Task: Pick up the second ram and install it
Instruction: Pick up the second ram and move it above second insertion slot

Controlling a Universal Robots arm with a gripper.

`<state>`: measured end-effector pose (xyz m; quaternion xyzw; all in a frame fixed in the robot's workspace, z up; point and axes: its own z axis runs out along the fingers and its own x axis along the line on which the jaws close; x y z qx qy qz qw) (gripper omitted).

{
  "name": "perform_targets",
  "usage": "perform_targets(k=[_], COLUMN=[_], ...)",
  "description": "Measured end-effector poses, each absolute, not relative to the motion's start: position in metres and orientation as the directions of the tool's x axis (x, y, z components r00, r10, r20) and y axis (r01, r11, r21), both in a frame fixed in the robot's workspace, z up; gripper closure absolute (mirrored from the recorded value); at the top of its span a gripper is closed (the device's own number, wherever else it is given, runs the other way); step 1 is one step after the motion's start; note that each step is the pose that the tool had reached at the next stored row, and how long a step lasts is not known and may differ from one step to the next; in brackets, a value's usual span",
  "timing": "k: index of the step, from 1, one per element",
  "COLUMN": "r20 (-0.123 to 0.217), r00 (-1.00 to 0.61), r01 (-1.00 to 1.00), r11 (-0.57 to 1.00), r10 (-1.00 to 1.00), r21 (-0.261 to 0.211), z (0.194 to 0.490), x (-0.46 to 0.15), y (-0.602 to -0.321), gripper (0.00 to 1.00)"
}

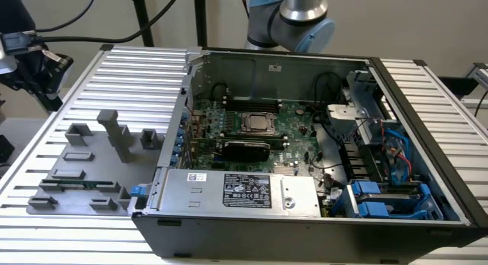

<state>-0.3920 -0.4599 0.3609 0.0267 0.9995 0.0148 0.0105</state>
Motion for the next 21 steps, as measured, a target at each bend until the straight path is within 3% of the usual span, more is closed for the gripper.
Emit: perform_targets(k=[21], r20=[-0.018], r00=[-0.948], r01=[-0.32], r11=[0.947], r10=[-0.319], r21=[0.03], z=[0.3545], x=[-0.3921], y=[-0.4599], gripper=[0.89])
